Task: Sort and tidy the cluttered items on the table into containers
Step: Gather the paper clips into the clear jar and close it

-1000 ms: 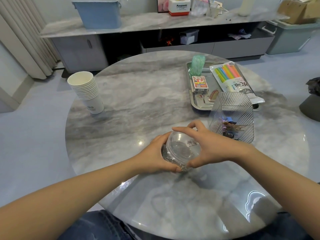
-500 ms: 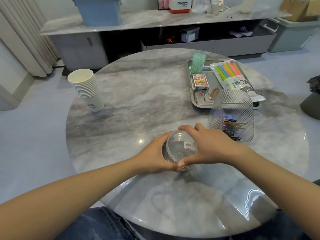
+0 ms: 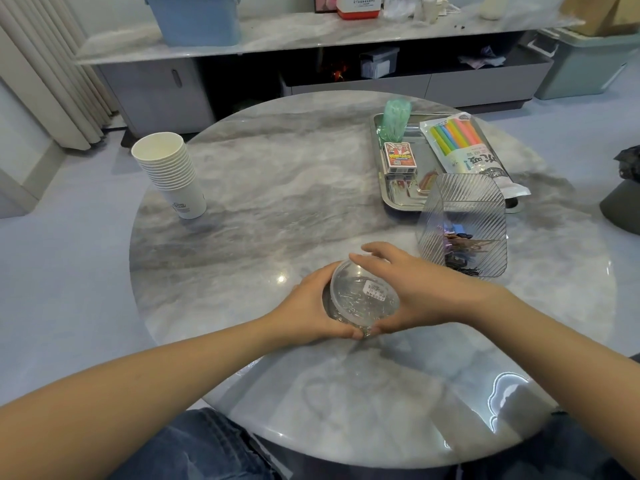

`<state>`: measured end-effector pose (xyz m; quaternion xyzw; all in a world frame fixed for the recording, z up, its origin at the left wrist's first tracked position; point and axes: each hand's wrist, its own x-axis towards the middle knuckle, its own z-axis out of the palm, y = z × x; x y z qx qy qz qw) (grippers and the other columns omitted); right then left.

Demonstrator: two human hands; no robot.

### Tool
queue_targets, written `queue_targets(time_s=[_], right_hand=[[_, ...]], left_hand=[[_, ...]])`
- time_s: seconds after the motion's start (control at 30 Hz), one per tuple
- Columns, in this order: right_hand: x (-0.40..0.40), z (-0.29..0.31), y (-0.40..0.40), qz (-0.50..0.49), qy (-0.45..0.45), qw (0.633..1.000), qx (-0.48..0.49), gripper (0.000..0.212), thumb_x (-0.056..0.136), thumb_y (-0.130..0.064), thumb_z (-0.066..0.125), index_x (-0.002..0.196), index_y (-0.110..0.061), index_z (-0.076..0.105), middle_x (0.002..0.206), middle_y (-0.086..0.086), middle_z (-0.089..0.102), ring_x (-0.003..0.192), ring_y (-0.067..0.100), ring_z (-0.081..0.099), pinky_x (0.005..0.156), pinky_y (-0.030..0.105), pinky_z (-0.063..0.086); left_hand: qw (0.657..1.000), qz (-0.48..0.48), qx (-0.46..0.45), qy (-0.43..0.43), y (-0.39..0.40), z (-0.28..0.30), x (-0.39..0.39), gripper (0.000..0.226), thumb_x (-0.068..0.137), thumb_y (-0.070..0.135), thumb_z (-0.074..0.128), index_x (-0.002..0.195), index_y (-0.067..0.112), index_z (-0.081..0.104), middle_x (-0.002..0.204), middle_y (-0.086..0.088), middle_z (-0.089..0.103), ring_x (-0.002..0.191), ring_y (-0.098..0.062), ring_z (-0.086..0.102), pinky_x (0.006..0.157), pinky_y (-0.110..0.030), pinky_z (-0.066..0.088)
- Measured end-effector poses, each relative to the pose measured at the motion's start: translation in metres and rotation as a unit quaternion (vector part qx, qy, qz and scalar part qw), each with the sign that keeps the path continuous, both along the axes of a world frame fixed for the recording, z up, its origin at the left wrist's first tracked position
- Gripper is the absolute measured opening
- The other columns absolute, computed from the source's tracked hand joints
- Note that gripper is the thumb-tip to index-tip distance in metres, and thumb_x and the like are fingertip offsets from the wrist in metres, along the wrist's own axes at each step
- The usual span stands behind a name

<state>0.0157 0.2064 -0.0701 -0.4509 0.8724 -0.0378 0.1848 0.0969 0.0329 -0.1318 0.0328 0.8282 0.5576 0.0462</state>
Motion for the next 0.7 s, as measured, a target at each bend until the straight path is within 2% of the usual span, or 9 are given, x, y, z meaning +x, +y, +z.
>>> queue_targets(time_s=[0.07,0.23,0.33,0.4,0.43,0.53,0.63,0.7], right_hand=[[-0.001,-0.001,0.001,0.001,-0.027,1.0,-0.011,0.111,0.065,-0.054,0.075,0.15,-0.03,0.008,0.15,-0.004,0.018,0.138,0.011,0.025,0.107,0.021,0.029],[0.0,-0.001,-0.001,-0.004,0.013,1.0,-0.02,0.106,0.065,-0.055,0.075,0.149,-0.028,0.016,0.149,-0.004,0.027,0.133,0.012,0.035,0.104,0.021,0.033],[0.0,-0.001,0.001,-0.01,-0.003,0.999,-0.031,0.106,0.063,-0.055,0.076,0.149,-0.03,0.018,0.152,-0.006,0.025,0.137,0.011,0.031,0.108,0.023,0.03],[-0.001,0.001,0.002,-0.017,-0.021,0.999,-0.032,0.109,0.06,-0.055,0.079,0.148,-0.033,0.019,0.155,-0.008,0.021,0.139,0.009,0.027,0.11,0.022,0.025],[-0.002,0.002,0.002,-0.02,-0.029,0.999,-0.033,0.11,0.058,-0.055,0.08,0.148,-0.034,0.019,0.156,-0.009,0.018,0.14,0.008,0.024,0.11,0.021,0.023],[-0.005,0.0,0.003,-0.025,-0.042,0.998,-0.037,0.112,0.056,-0.056,0.081,0.147,-0.037,0.019,0.157,-0.01,0.014,0.142,0.006,0.02,0.112,0.02,0.018],[-0.006,-0.002,0.003,-0.028,-0.047,0.998,-0.036,0.113,0.056,-0.057,0.081,0.147,-0.037,0.018,0.157,-0.011,0.012,0.142,0.006,0.019,0.113,0.021,0.018],[-0.007,-0.002,0.003,-0.027,-0.055,0.998,-0.033,0.115,0.056,-0.057,0.08,0.148,-0.035,0.016,0.157,-0.01,0.011,0.142,0.006,0.017,0.114,0.022,0.017]], left_hand=[[1.0,0.006,-0.002,0.0,0.0,0.0,0.0,0.086,0.056,0.021,0.092,0.12,0.05,0.041,0.121,0.027,0.056,0.115,0.007,0.051,0.097,-0.015,0.042],[1.0,0.002,-0.002,-0.019,-0.001,-0.001,-0.001,0.09,0.057,0.021,0.091,0.123,0.05,0.038,0.123,0.029,0.053,0.117,0.01,0.048,0.095,-0.01,0.039],[0.992,-0.067,0.017,-0.104,-0.015,0.009,-0.008,0.091,0.065,0.01,0.085,0.136,0.037,0.034,0.133,0.021,0.047,0.121,0.01,0.044,0.098,-0.01,0.036],[0.973,-0.132,0.075,-0.175,-0.026,0.02,-0.015,0.075,0.075,0.005,0.069,0.138,0.032,0.039,0.135,0.017,0.05,0.125,0.003,0.046,0.101,-0.014,0.037],[0.963,-0.134,0.114,-0.202,-0.029,0.023,-0.018,0.064,0.078,0.007,0.061,0.135,0.032,0.044,0.133,0.016,0.053,0.124,-0.001,0.048,0.102,-0.016,0.039],[0.955,-0.008,0.174,-0.241,-0.021,0.023,-0.022,0.027,0.097,0.025,0.046,0.12,0.022,0.06,0.121,0.005,0.065,0.112,-0.01,0.059,0.098,-0.021,0.043],[0.953,0.077,0.164,-0.243,-0.013,0.019,-0.024,0.023,0.096,0.032,0.05,0.107,0.021,0.067,0.099,0.005,0.071,0.088,-0.007,0.063,0.073,-0.014,0.044],[0.951,0.102,0.14,-0.257,-0.012,0.021,-0.028,0.018,0.094,0.031,0.054,0.1,0.024,0.069,0.097,0.002,0.068,0.084,-0.013,0.05,0.066,-0.02,0.033]])
